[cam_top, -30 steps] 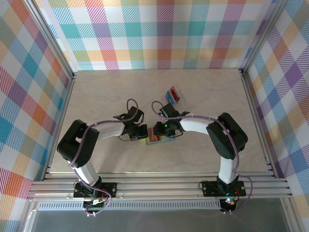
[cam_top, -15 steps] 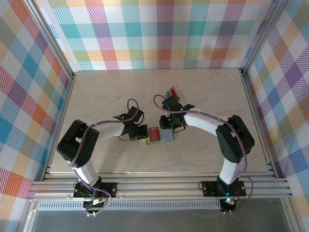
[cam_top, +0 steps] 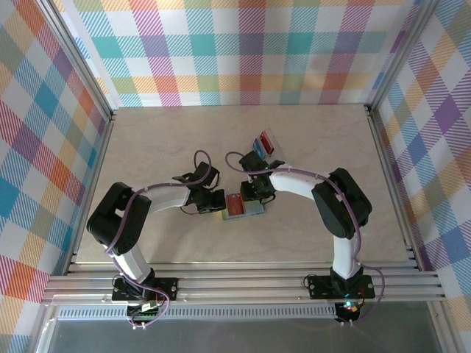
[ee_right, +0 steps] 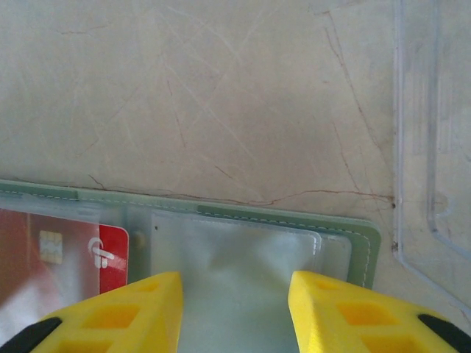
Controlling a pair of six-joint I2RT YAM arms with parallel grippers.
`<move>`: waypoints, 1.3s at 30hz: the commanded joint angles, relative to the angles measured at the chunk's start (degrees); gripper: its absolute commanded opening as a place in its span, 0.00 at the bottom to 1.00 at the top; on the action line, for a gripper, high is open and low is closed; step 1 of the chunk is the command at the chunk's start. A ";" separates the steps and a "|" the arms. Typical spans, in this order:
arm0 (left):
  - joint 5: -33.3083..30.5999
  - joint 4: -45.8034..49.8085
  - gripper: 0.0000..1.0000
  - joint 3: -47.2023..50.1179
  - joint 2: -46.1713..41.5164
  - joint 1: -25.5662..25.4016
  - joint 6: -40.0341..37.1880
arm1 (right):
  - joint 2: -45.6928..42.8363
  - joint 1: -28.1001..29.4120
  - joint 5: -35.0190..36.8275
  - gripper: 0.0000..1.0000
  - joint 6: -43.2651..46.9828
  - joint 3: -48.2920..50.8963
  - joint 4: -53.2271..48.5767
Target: Put the credit cards into the card holder
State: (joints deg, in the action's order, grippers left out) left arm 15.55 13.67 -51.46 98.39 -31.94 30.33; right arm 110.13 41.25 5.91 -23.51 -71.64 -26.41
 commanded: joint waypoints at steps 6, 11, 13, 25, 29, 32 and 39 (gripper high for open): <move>-2.10 0.47 0.07 1.76 2.89 0.13 -1.10 | 4.49 3.48 5.98 0.34 -3.81 4.22 -0.22; -1.84 0.39 0.07 1.78 3.04 0.12 -1.08 | 2.40 3.52 2.95 0.13 -4.78 6.60 3.44; -1.97 0.37 0.07 1.75 3.11 0.14 -1.11 | 1.20 3.50 2.65 0.07 -4.71 6.60 3.81; -1.24 -0.39 0.07 1.97 3.78 0.14 -0.53 | -2.91 4.83 4.68 0.00 -3.14 0.21 -1.47; -0.26 -1.08 0.07 1.85 4.93 0.13 -0.15 | -3.02 5.06 -0.59 0.04 -3.72 0.05 0.15; 0.09 -1.41 0.07 1.81 5.41 0.13 0.10 | -3.60 5.06 -2.89 0.09 -4.68 0.50 1.47; 0.44 -1.72 0.07 2.06 5.23 0.13 0.37 | -3.49 4.98 -8.83 0.27 -6.67 1.12 4.28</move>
State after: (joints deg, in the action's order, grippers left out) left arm 17.47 12.97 -51.48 98.96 -31.44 30.39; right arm 108.25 45.71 2.22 -28.80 -70.54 -23.42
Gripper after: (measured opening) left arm 0.073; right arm 0.247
